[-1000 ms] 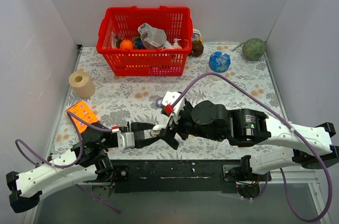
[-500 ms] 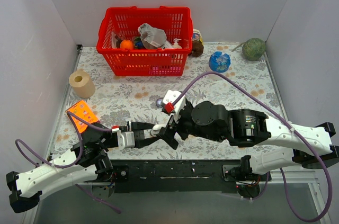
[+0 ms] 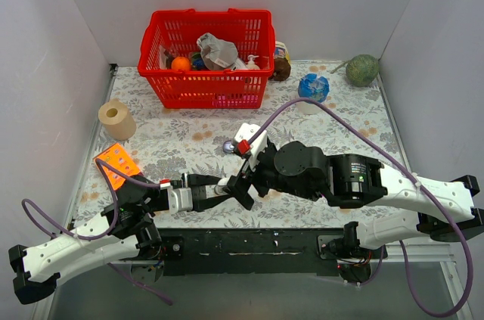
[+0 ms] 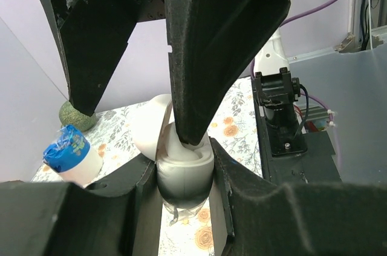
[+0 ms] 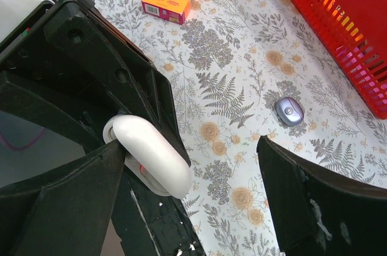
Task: Insert the wireless bluetooth earbuds into the charging case
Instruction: Adjust the earbud with the charging case, then close the charging case, then place the charging case at the center of the board.
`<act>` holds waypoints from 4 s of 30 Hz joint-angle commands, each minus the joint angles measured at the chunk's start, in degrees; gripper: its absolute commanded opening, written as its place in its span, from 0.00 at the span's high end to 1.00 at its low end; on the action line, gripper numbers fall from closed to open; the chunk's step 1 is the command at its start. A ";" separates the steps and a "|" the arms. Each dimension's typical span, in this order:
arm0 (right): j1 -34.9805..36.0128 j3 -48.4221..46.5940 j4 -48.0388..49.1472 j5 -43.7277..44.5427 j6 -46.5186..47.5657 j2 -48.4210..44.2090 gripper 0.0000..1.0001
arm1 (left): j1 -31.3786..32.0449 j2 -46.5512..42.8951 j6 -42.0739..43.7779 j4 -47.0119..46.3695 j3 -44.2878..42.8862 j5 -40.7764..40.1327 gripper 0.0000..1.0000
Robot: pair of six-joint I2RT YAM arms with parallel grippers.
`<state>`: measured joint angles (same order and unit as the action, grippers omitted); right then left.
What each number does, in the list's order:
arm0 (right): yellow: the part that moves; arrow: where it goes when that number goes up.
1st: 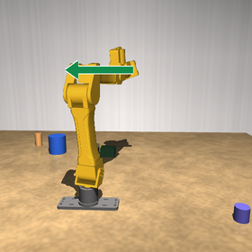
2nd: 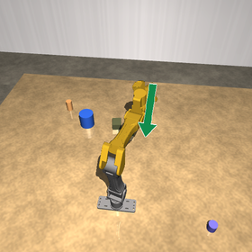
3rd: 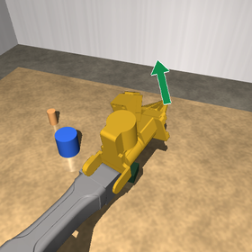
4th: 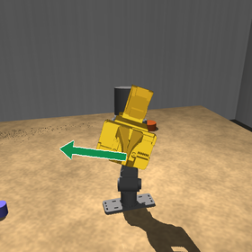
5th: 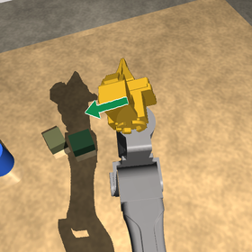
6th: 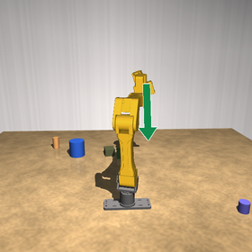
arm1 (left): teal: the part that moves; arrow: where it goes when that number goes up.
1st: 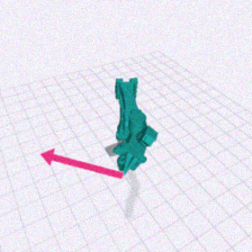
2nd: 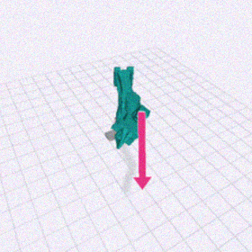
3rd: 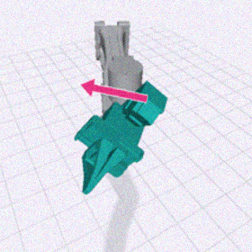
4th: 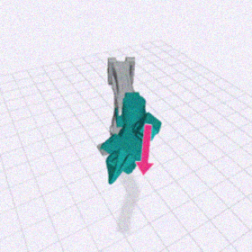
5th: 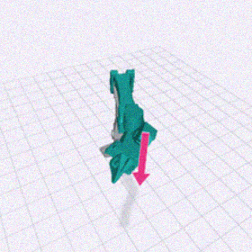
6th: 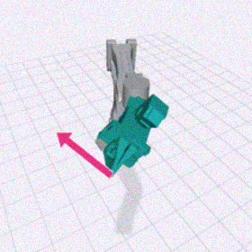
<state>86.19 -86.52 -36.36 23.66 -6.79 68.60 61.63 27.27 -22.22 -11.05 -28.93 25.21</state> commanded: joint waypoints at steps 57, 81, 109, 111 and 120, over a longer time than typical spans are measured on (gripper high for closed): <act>-3.66 -4.36 0.32 -12.15 -0.60 2.42 0.66 | 0.34 -0.90 -6.96 -3.45 0.10 -4.29 1.00; -4.45 12.25 9.29 13.97 -12.11 -15.17 0.47 | 0.34 1.92 -25.68 -6.69 5.19 -13.70 1.00; -5.24 12.68 3.66 14.54 -18.16 -10.58 0.40 | 0.25 8.40 -36.00 -3.02 3.53 -31.12 1.00; -6.39 17.23 4.97 15.97 -20.80 -14.52 0.40 | -0.01 14.18 -40.60 -0.13 3.44 -33.55 1.00; -6.83 25.61 3.58 16.77 -26.79 -21.13 0.40 | -10.38 45.48 -57.84 -4.91 -2.27 -14.15 0.87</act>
<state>79.37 -62.28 -33.28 38.11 -29.76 48.80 55.33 64.14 -71.40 -11.66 -28.10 1.13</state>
